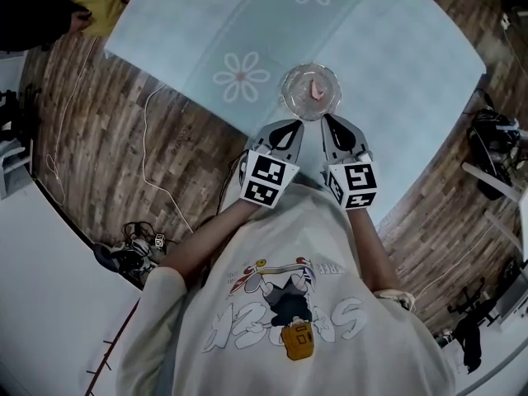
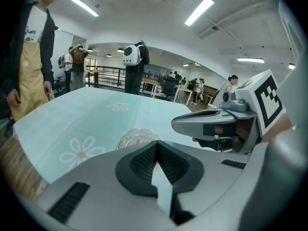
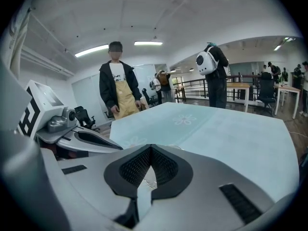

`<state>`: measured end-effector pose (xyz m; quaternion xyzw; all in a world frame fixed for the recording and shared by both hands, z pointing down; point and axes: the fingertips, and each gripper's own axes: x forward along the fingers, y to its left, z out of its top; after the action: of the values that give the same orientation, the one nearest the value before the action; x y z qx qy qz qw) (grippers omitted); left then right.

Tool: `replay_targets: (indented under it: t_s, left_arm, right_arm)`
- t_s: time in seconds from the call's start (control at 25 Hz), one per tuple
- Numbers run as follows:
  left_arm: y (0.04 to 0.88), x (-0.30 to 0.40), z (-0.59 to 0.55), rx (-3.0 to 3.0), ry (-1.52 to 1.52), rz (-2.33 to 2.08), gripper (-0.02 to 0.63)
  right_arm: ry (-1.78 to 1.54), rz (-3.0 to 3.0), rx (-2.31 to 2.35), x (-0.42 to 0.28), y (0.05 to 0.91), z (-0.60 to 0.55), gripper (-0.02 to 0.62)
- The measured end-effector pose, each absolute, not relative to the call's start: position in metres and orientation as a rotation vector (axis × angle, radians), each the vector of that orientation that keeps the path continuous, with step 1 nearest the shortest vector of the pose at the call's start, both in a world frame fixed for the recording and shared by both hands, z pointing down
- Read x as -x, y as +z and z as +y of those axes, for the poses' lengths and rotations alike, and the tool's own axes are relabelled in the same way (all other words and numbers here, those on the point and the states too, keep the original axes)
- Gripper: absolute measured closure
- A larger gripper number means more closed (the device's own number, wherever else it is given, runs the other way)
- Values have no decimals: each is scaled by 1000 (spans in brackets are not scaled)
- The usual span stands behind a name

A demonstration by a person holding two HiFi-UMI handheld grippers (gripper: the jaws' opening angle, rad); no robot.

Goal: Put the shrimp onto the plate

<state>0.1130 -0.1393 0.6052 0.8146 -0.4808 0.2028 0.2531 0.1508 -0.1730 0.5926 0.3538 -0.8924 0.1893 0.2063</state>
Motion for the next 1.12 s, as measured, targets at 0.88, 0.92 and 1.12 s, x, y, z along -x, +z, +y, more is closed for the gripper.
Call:
replay_targets:
  t_s: [0.88,0.92,1.12]
  left_arm:
    - [486,-125,-111,-2385,389,-1499,598]
    - [485,-126,-110,-2391,389,-1501,598]
    - [483,-129,-107,-2407,404,-1514,598]
  right_arm:
    - [354,-2712,-1010,-169,483,-113,572]
    - [348,-2714,-1009,-170,482,-111,572]
    - [294,-2708,-1041,-174,477,-110,572]
